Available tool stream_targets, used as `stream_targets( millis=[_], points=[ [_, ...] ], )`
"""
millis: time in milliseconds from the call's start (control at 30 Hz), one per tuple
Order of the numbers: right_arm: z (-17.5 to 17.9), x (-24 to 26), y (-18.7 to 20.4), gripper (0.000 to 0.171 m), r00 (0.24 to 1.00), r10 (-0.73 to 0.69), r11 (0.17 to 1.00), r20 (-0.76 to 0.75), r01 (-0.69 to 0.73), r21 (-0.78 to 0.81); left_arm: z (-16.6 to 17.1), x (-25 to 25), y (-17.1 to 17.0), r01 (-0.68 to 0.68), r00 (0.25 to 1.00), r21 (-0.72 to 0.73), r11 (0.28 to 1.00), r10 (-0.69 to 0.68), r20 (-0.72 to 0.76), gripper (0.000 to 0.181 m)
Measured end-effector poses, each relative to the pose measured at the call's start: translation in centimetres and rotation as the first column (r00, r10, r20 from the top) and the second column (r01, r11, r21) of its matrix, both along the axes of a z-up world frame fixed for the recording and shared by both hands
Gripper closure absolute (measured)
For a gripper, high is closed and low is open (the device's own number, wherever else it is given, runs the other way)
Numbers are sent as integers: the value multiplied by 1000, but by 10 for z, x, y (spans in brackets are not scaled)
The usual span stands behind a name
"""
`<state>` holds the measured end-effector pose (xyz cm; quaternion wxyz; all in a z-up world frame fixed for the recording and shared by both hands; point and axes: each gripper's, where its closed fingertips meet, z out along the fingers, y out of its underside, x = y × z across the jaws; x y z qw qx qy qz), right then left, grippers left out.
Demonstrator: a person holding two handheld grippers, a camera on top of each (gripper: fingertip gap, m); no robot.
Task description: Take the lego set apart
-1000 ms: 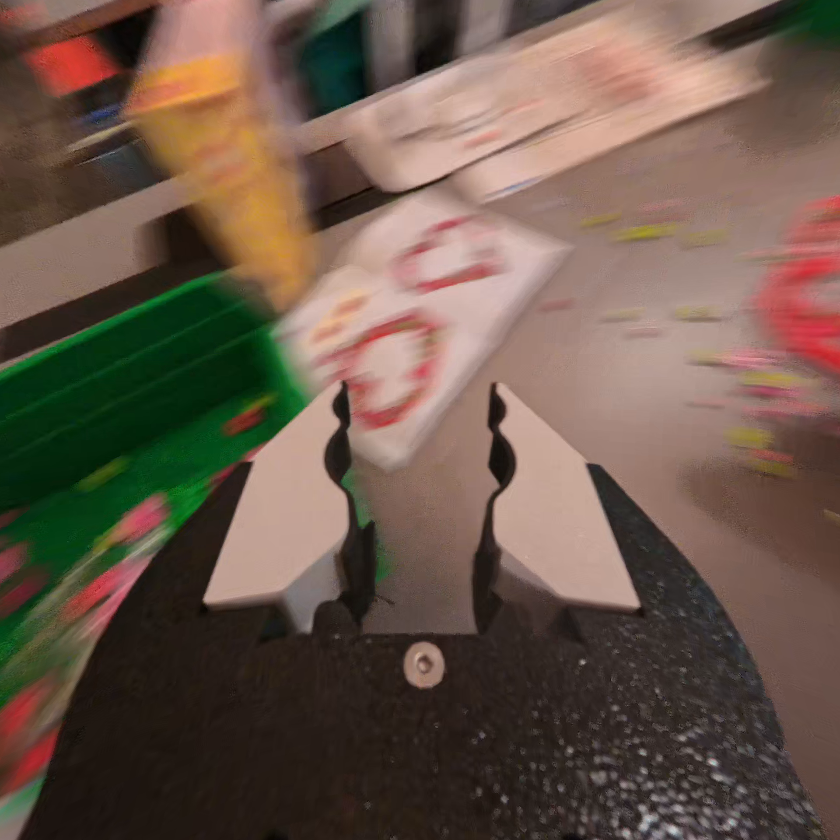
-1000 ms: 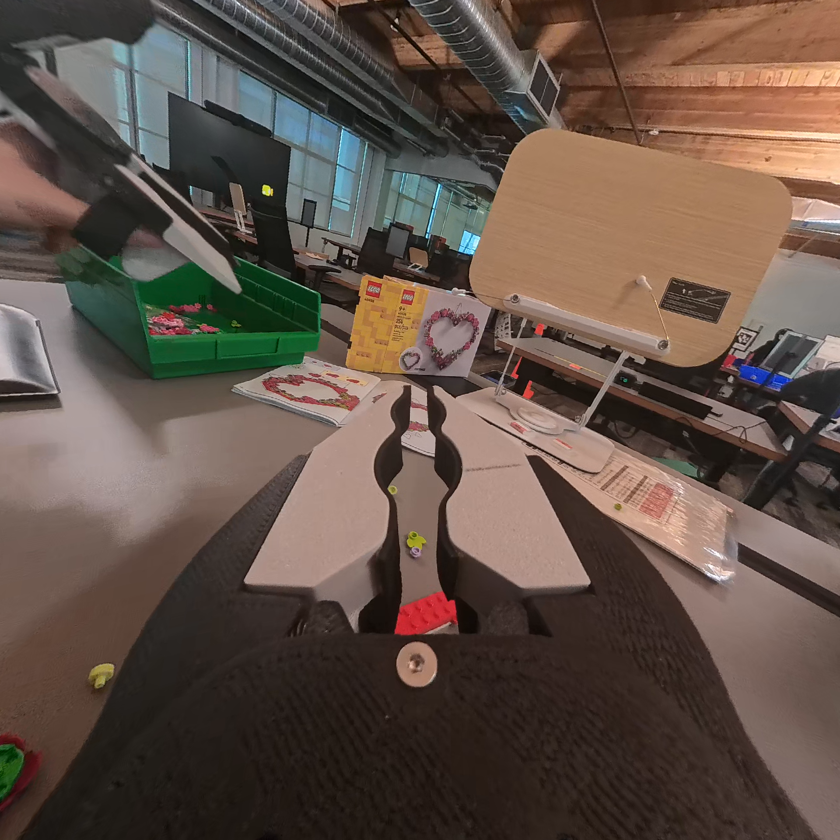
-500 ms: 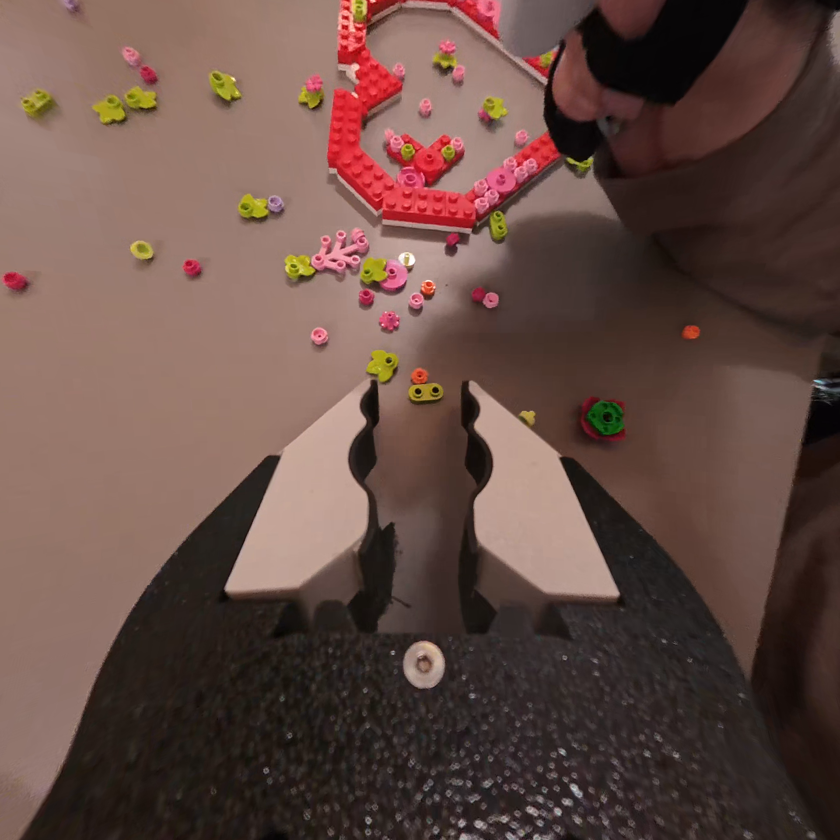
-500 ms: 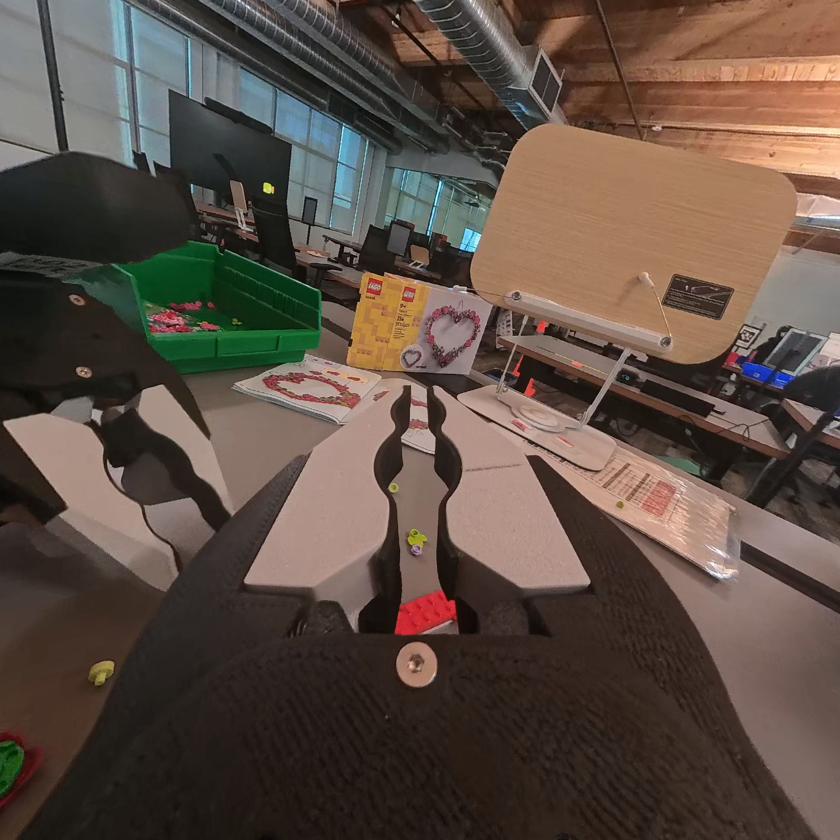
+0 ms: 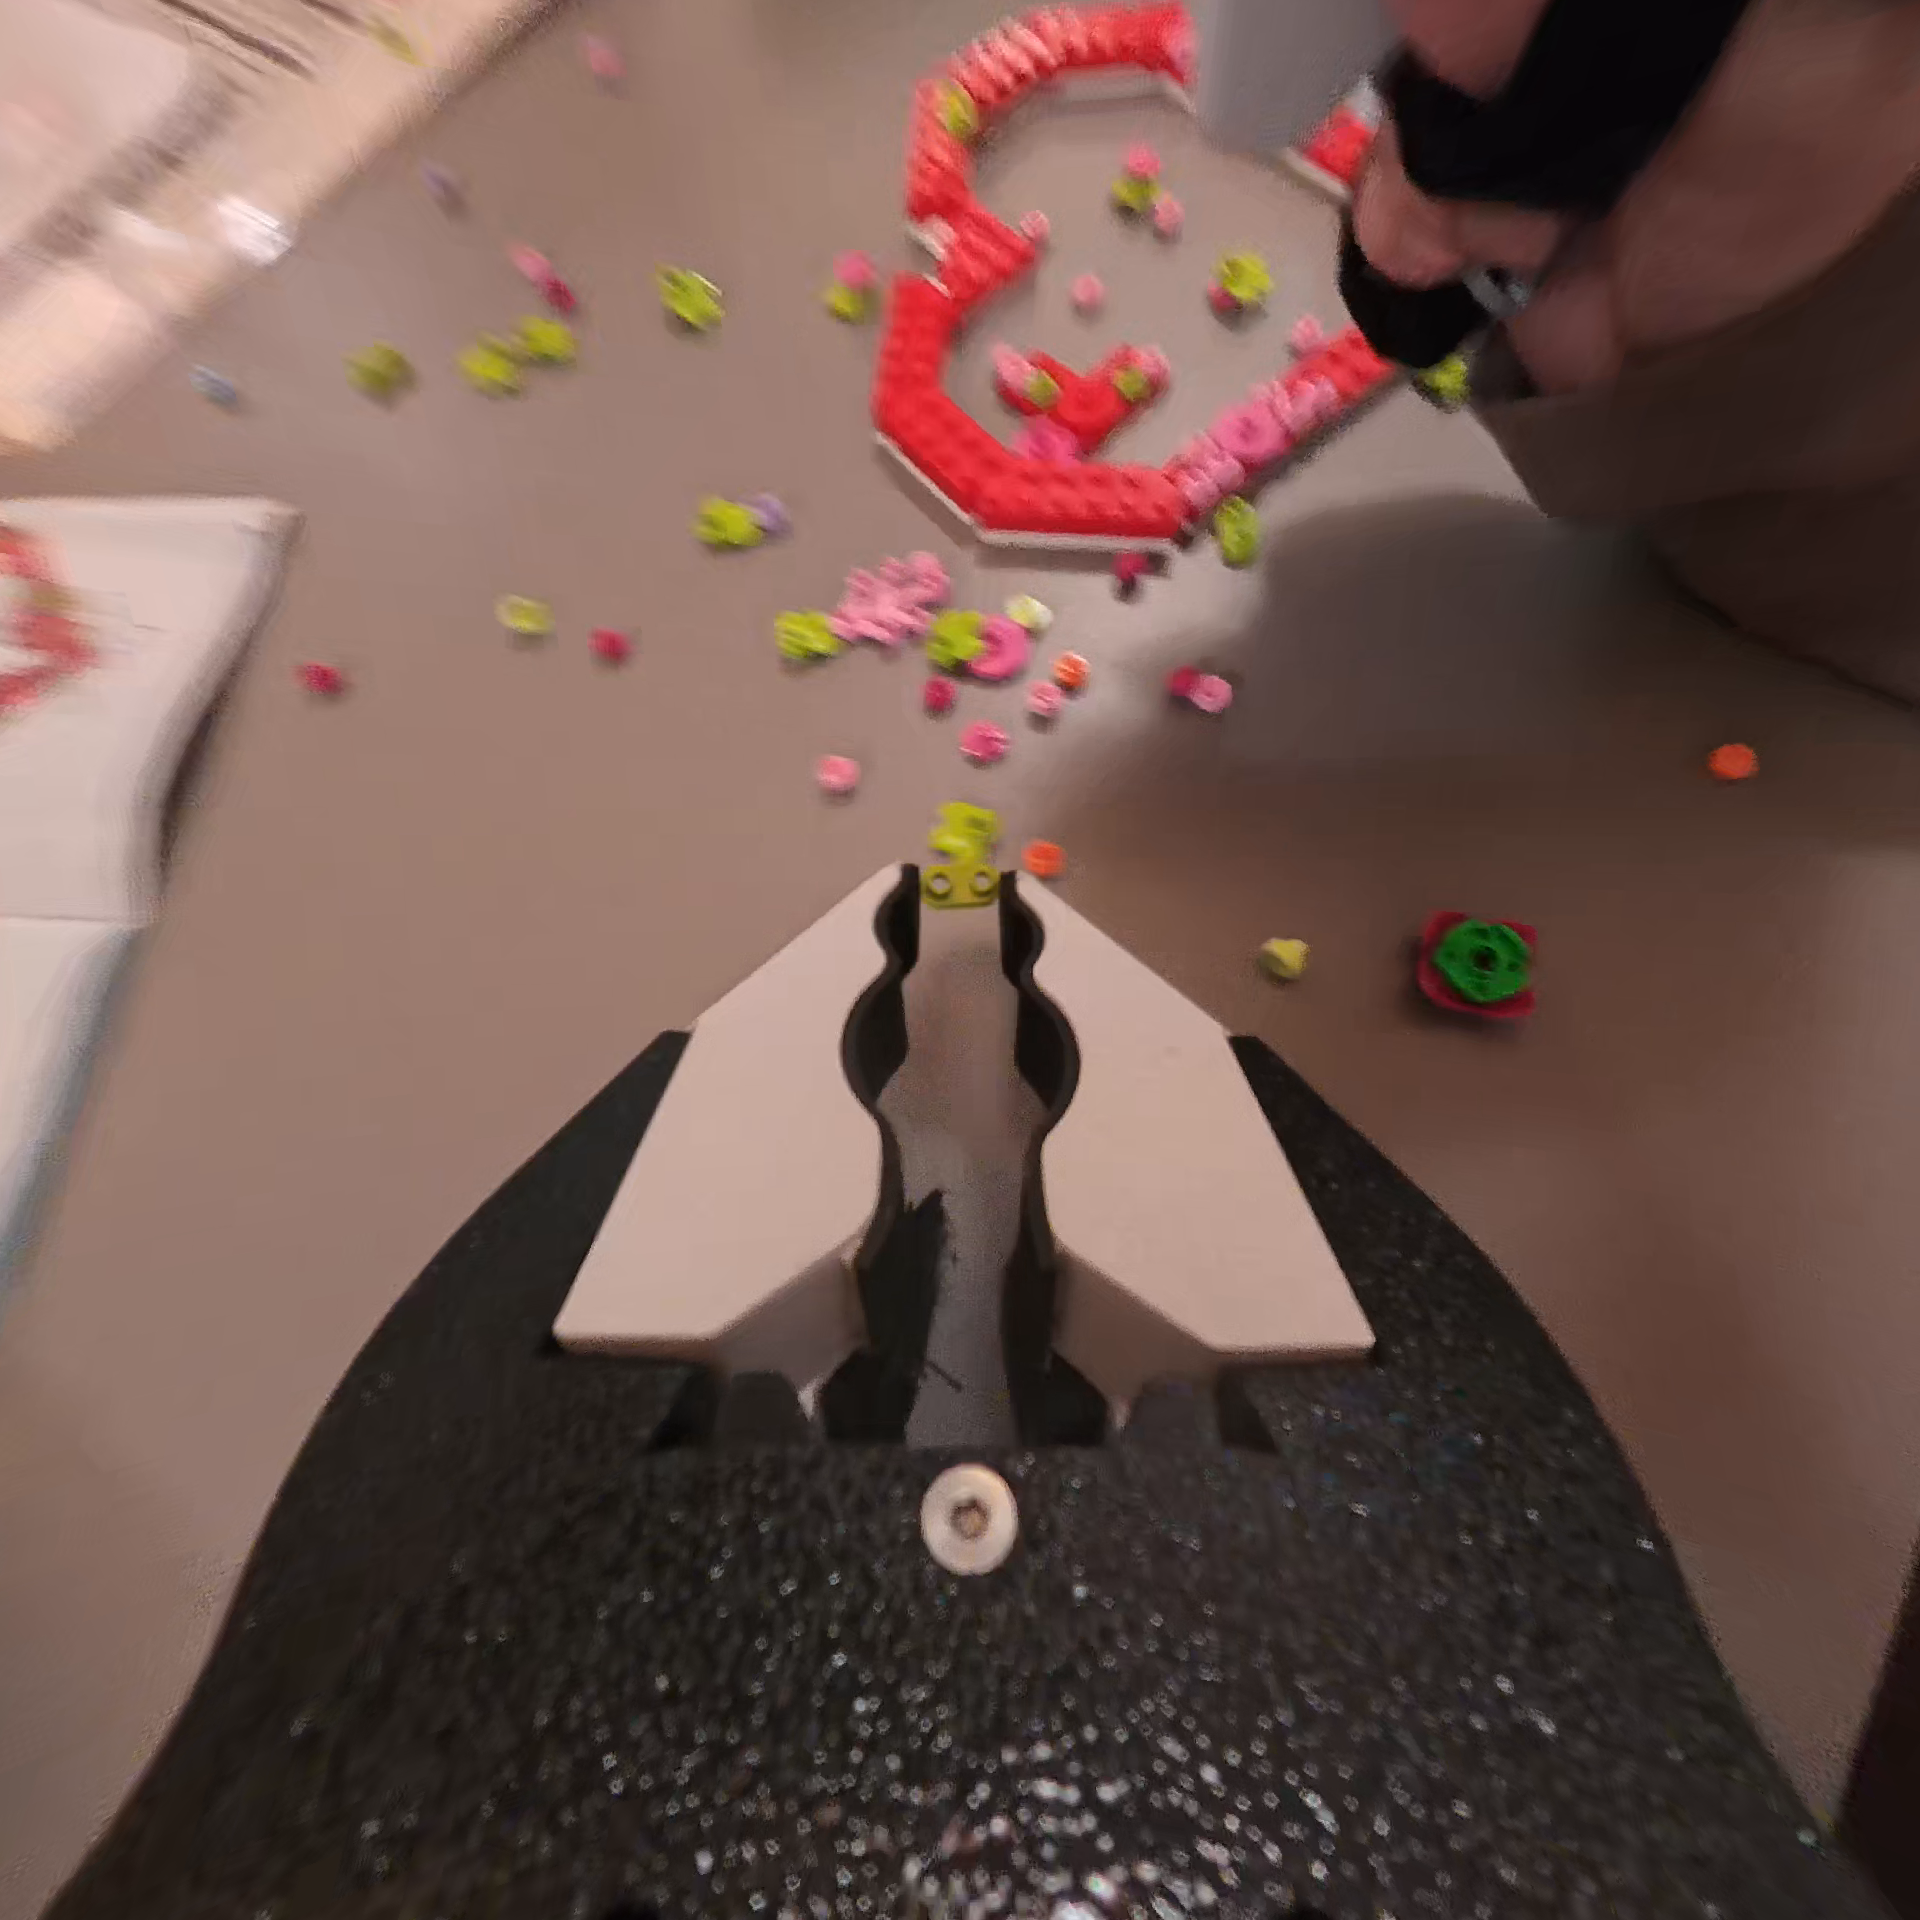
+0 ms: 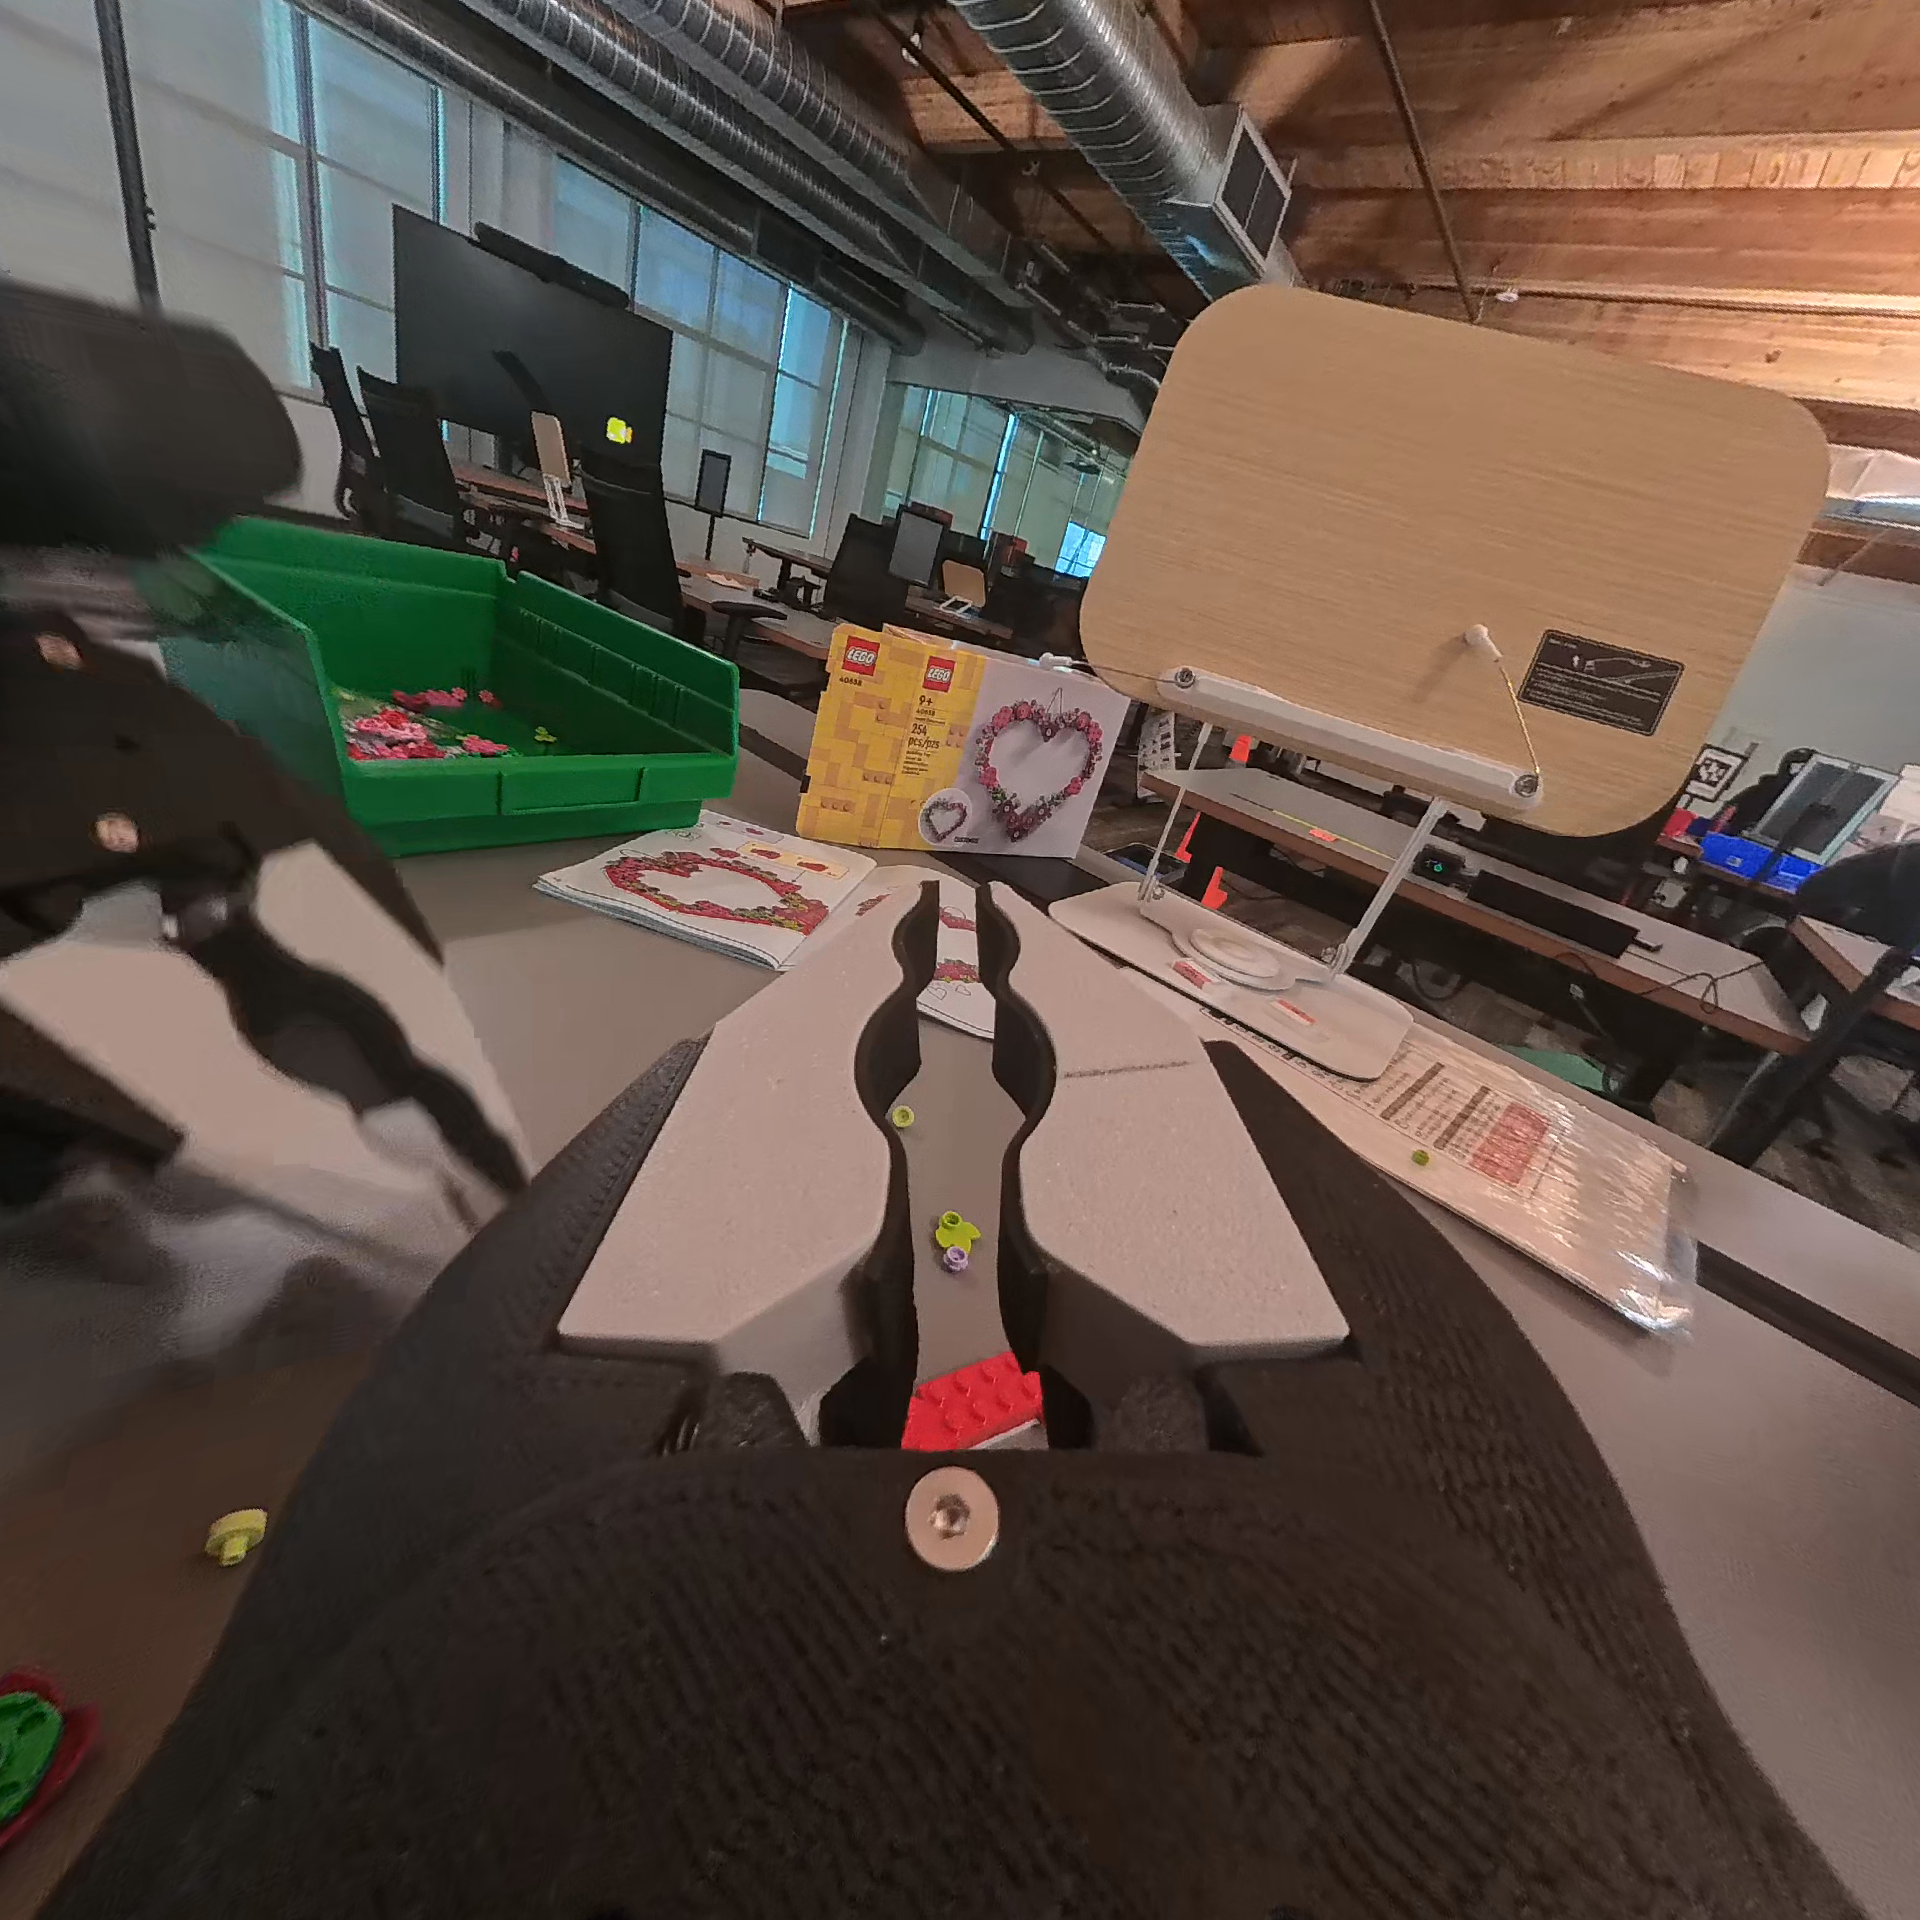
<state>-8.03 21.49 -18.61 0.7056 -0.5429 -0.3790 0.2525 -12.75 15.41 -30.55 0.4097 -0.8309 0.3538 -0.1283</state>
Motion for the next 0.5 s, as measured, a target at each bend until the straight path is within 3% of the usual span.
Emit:
stream_targets(
  millis=[33, 100, 167, 300, 367, 433, 500],
  points=[
    [0, 0, 0, 166, 1000, -1, 1000, -1, 1, 0, 17, -15, 8, -45, 999, 62, 997, 45, -1, 169],
    [1, 1, 0, 166, 1000, -1, 1000, -6, 1, -1, 59, -67, 28, -193, 980, 192, 962, 198, -6, 169],
    [1, 1, 0, 166, 1000, 0, 1000, -9, 0, -3, 97, -138, 44, -373, 917, 290, 882, 397, -28, 169],
    [2, 0, -1, 166, 1000, 5, 1000, -9, -5, 1, 142, -287, 49, -652, 673, 406, 640, 736, -80, 169],
    [2, -1, -2, 166, 1000, 5, 1000, -5, -5, 3, 140, -334, 44, -760, 570, 324, 563, 817, -82, 169],
    [2, 0, -2, 166, 1000, 4, 1000, -5, -3, 5, 134, -361, 43, -832, 506, 228, 506, 860, -65, 131],
    [2, 0, -1, 166, 1000, 1, 1000, -7, -1, 4, 130, -366, 46, -856, 494, 154, 493, 869, -34, 103]
  ],
)
